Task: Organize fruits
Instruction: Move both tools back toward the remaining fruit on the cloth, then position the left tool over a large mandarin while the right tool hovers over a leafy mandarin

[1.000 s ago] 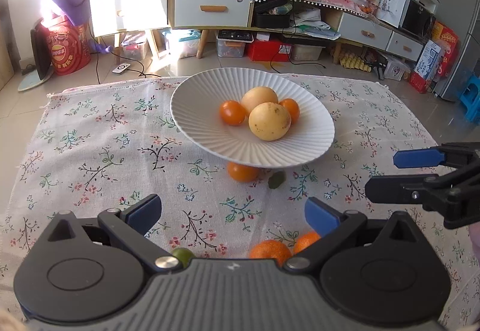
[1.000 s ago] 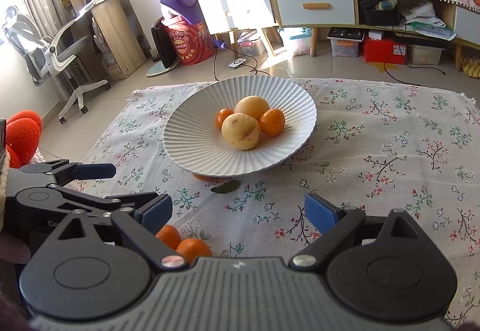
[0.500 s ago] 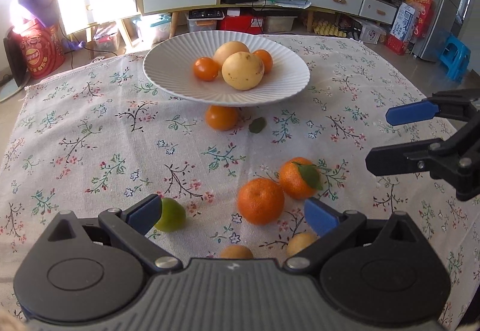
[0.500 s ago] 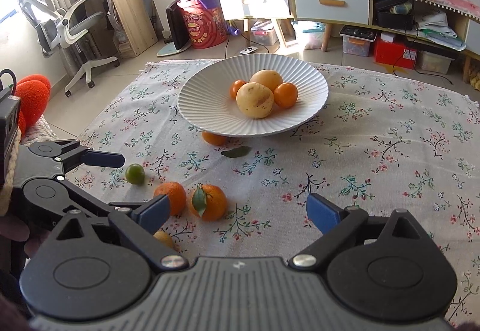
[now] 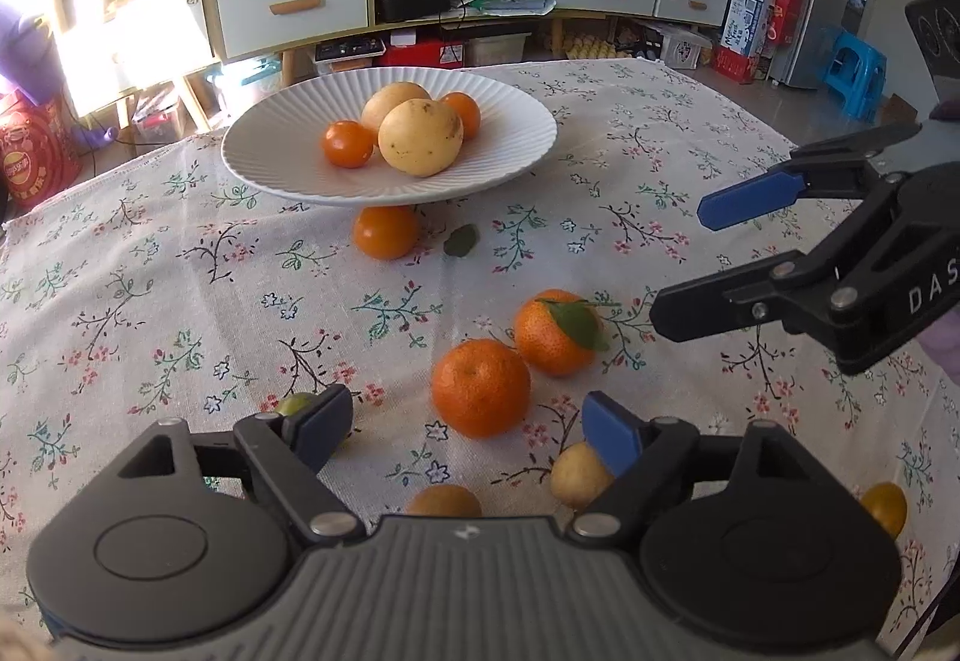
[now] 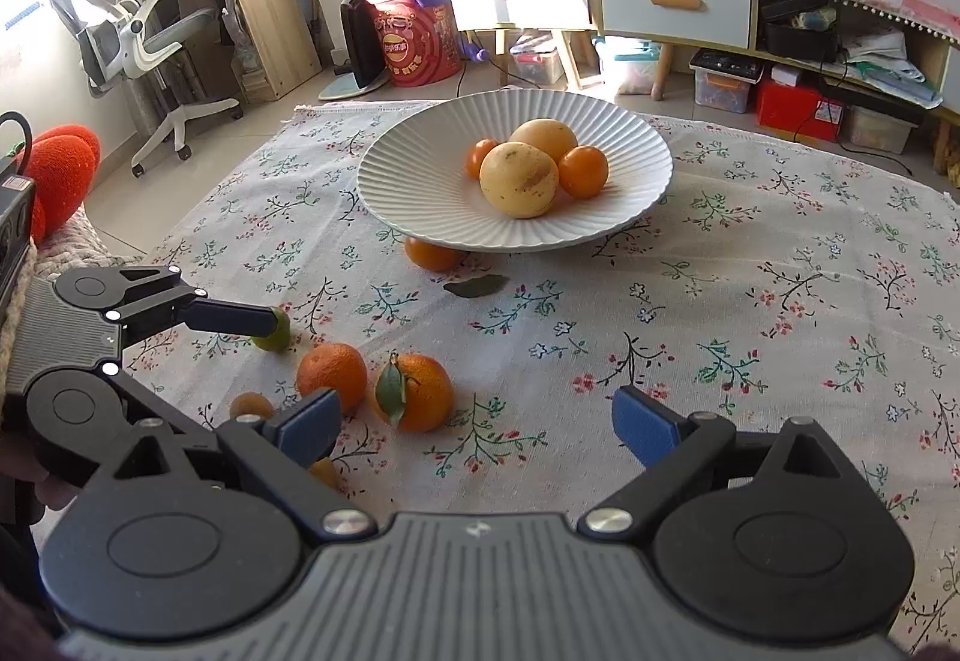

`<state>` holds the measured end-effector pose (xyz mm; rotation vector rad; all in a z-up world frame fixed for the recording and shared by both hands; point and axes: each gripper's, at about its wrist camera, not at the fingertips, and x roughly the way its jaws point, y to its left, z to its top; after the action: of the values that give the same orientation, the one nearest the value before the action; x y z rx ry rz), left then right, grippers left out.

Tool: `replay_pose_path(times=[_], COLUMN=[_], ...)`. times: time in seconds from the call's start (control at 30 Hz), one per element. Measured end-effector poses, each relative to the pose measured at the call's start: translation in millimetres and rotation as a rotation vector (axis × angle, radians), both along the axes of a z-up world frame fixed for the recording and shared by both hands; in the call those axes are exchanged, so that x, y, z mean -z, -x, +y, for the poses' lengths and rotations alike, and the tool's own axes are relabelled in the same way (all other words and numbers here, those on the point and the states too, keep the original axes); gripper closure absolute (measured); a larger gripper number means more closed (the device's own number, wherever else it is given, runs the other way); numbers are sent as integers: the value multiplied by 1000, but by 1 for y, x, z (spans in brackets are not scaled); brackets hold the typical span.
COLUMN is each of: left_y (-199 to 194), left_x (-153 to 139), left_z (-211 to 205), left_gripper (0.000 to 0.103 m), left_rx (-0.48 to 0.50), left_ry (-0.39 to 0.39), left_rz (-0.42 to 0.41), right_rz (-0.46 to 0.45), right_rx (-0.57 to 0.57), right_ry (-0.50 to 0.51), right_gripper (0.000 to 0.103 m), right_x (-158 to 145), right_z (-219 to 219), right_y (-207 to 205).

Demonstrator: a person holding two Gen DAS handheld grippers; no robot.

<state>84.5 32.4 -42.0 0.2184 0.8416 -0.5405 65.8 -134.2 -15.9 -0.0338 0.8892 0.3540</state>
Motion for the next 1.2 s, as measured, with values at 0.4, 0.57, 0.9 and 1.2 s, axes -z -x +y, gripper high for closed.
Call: replay_pose_path(times=[0.4, 0.57, 0.9, 1.2], left_y=[5, 8, -1, -1], left_x=[25, 28, 30, 30], left_z=[3, 1, 13, 13], left_gripper=[51, 30, 27, 27], left_rx=[35, -38, -107, -107], left_ry=[40, 17, 50, 50], left_rz=[-160, -197, -128, -128], right_rz=[-1, -1, 1, 13], right_rx=[-61, -77, -85, -64], right_ry=[40, 66, 62, 52], right_gripper=[31, 44, 46, 47], right_x=[20, 25, 25, 26], right_z=[20, 27, 26, 19], right_y=[-3, -4, -5, -5])
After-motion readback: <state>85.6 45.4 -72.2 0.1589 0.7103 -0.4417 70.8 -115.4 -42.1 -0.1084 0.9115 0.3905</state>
